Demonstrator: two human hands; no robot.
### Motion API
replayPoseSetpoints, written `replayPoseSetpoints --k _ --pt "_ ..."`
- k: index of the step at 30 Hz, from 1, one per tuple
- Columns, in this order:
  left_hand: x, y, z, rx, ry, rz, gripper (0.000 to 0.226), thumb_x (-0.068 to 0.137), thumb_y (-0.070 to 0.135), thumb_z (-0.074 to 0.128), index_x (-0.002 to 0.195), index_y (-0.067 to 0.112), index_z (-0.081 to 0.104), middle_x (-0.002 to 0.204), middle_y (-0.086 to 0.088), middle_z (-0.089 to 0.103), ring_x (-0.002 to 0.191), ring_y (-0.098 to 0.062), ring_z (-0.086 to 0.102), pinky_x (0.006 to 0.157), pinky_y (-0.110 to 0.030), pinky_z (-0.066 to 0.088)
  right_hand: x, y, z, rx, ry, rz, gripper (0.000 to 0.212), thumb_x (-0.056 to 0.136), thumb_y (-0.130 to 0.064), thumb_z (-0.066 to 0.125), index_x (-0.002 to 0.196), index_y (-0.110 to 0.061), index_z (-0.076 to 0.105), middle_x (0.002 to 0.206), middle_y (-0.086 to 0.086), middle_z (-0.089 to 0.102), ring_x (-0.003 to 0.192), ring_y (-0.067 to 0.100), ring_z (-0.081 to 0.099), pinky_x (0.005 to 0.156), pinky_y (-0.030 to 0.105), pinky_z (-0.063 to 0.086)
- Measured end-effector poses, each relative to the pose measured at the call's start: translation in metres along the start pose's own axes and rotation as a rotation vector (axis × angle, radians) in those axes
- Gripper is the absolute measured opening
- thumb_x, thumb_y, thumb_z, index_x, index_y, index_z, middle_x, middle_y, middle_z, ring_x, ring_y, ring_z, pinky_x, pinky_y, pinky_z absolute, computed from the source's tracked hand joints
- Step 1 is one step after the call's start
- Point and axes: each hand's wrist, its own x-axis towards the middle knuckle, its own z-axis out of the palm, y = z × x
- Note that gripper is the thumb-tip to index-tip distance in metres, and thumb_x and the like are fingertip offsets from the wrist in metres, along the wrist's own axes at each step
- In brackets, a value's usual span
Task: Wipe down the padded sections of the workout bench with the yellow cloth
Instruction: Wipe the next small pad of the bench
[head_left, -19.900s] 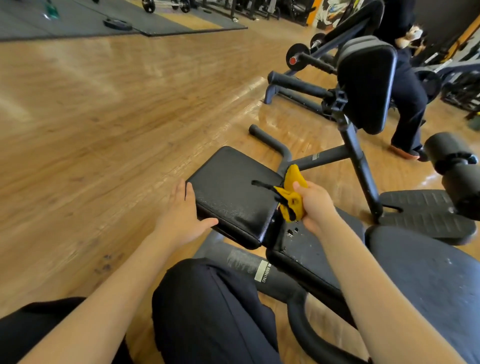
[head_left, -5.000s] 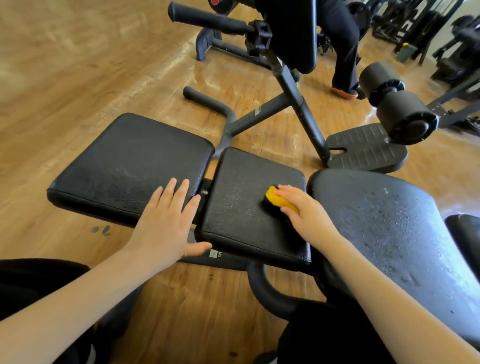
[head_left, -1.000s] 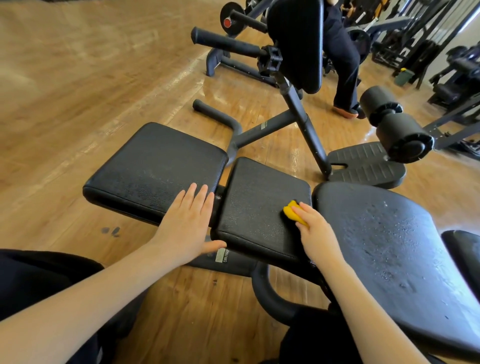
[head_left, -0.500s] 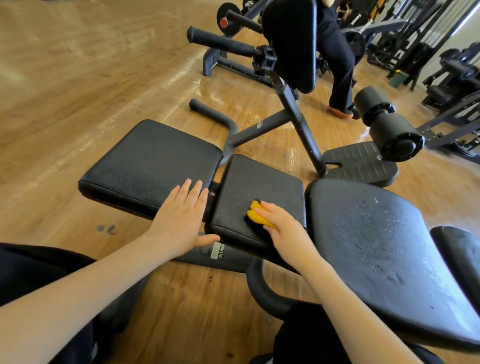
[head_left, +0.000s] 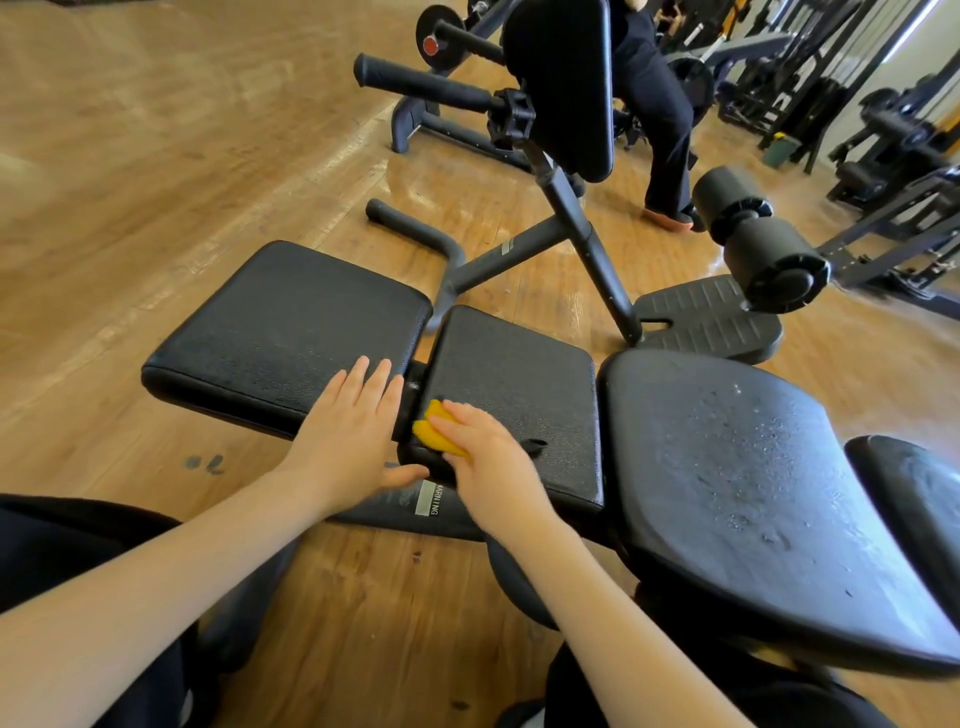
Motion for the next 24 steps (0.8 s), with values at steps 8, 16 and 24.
replayPoseSetpoints --k 8,16,24 --pt "0.000 -0.003 0.000 -0.005 0.010 0.013 0.102 0.080 0.074 0.032 0.148 0.004 0.002 0.157 -0.016 0.001 0.144 -0.032 0.000 0.116 -0.041 0.006 -0.032 0.053 -0.024 0.009 -0.056 -0.014 0.044 0.095 -0.013 0.045 0.136 -0.028 0.042 0.146 -0.015 0.030 0.139 0.009 0.024 0.114 0.017 0.010" --pt "-0.002 -0.005 0.003 -0.010 0.011 0.031 0.099 0.082 0.072 0.032 0.148 0.005 0.002 0.157 -0.015 0.001 0.144 -0.031 0.000 0.116 -0.041 0.007 -0.054 0.064 -0.031 -0.022 0.175 0.113 0.039 0.089 0.003 0.050 0.122 -0.017 0.059 0.133 -0.008 0.049 0.129 0.018 0.043 0.104 0.010 0.017" --pt "-0.002 -0.015 -0.004 0.071 -0.056 0.118 0.102 0.084 0.063 0.046 0.147 0.003 -0.006 0.157 -0.014 -0.006 0.144 -0.028 -0.003 0.116 -0.036 0.006 -0.007 -0.008 0.010 -0.113 0.034 -0.190 0.046 0.098 -0.032 0.032 0.143 -0.020 0.028 0.153 -0.003 0.023 0.143 0.015 0.012 0.113 0.024 0.003"
